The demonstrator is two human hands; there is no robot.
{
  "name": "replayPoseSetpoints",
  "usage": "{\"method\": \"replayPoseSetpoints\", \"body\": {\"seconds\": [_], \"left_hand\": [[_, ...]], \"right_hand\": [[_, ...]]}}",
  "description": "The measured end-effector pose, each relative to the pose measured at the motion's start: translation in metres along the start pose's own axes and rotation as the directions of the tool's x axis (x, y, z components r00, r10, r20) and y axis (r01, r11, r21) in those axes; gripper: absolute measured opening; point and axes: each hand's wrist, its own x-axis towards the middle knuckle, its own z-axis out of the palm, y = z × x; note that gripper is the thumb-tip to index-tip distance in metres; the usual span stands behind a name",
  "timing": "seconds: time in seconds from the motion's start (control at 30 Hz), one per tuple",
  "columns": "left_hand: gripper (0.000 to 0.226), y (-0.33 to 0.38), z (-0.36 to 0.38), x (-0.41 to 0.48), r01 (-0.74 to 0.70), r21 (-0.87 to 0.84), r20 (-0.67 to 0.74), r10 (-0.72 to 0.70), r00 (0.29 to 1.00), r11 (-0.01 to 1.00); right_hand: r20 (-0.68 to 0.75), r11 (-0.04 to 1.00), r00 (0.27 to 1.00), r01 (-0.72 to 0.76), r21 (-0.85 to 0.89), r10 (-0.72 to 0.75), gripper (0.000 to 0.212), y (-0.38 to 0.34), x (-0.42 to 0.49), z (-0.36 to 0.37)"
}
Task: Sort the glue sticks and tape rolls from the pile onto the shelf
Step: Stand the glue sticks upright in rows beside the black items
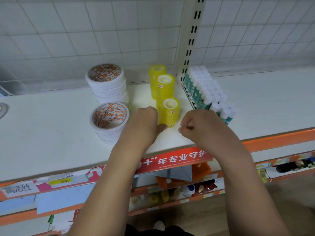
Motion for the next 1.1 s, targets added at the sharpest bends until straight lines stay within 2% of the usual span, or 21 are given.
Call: {"method": "replayPoseSetpoints", "body": {"seconds": [0.13, 0.23, 0.37, 0.53, 0.63, 0.77, 0.93, 1.1], "left_hand": [[0.032, -0.02, -0.033, -0.038, -0.16, -0.062, 0.028, 0.162, 0.986, 0.985], [0.021, -0.052, -0.068, -0.067, -0.172, -0.065, -0.122, 0.163, 0.979, 0.983], [0.02, -0.115, -0.1, -0.095, -0.003, 0.029, -0.291, 0.011, 0.957, 1.0], [0.029, -0.214, -0.124, -0.131, 0.16, 0.066, -0.339, -0.128, 0.932, 0.985], [0.034, -0.275, -0.139, -0.149, 0.261, 0.07, -0.349, -0.222, 0.91, 0.963], [0.034, -0.347, -0.156, -0.166, 0.324, 0.06, -0.357, -0.282, 0.89, 0.944], [0.034, -0.419, -0.175, -0.169, 0.315, 0.025, -0.341, -0.288, 0.895, 0.949], [0.032, -0.46, -0.187, -0.16, 0.243, -0.012, -0.329, -0.233, 0.915, 0.97]], "right_hand": [[0.03, 0.993, 0.993, 0.109, 0.045, -0.11, 0.007, -0.03, -0.013, -0.004], [0.001, 0.969, 0.973, 0.232, 0.087, -0.233, 0.006, -0.072, -0.005, 0.004], [-0.047, 0.913, 0.92, 0.393, 0.108, -0.39, 0.013, -0.146, 0.005, 0.036], [0.031, 0.81, 0.811, 0.579, 0.095, -0.584, 0.021, -0.246, 0.02, 0.095], [0.089, 0.792, 0.788, 0.603, 0.094, -0.61, 0.027, -0.304, 0.028, 0.135], [0.09, 0.783, 0.778, 0.614, 0.098, -0.622, 0.029, -0.367, 0.033, 0.179], [0.092, 0.79, 0.785, 0.608, 0.071, -0.613, 0.029, -0.425, 0.044, 0.216], [0.066, 0.813, 0.811, 0.577, 0.07, -0.581, 0.028, -0.456, 0.05, 0.239]]}}
